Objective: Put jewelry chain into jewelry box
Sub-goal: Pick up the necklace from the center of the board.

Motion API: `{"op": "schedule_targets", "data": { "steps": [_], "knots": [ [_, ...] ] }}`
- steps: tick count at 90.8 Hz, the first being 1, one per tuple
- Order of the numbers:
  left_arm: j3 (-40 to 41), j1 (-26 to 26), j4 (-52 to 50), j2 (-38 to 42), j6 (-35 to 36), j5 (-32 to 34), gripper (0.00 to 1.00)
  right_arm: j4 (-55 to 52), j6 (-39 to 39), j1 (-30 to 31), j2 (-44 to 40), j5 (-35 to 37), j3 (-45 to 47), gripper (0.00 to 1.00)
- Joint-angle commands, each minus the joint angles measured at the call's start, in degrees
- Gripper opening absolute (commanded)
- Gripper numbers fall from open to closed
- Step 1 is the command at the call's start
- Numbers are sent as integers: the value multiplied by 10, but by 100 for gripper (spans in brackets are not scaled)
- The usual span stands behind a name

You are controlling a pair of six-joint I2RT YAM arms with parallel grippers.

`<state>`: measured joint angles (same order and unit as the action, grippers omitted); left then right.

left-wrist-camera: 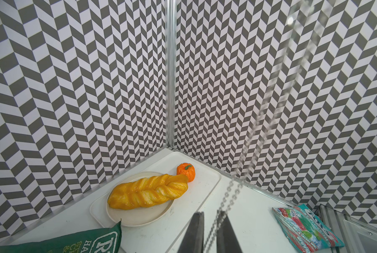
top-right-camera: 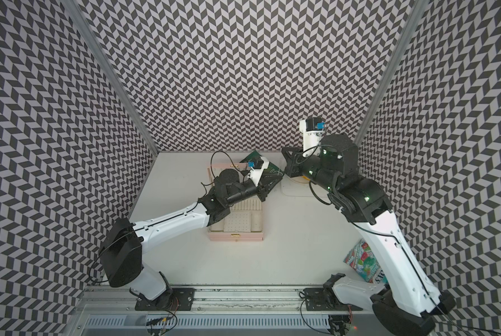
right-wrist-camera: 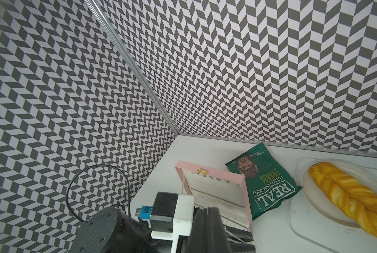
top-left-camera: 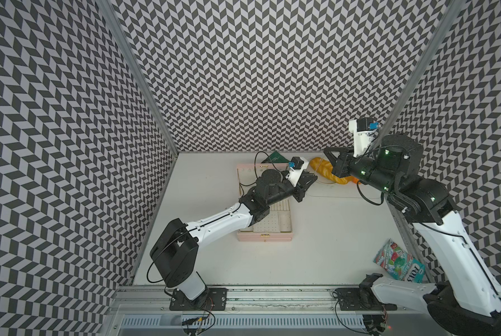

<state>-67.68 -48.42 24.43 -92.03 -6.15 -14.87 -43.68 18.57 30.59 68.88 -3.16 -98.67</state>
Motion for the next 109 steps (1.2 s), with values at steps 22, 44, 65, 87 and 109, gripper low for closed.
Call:
{"op": "schedule_targets", "data": {
  "steps": [22,44,65,87,109],
  "knots": [
    [11,-5,5,43,-2,5,0,51,13,1,-37,9,60,0],
    [26,-4,-73,81,8,13,0,123,19,1,-74,1,188,0],
    [72,-5,-164,143,0,17,0,251,71,1,-99,-77,362,0],
    [71,-5,-280,168,-9,14,0,360,111,3,-55,-173,462,5],
    [101,-3,-339,214,-29,61,0,421,135,10,-18,-179,484,34]
  ]
}}
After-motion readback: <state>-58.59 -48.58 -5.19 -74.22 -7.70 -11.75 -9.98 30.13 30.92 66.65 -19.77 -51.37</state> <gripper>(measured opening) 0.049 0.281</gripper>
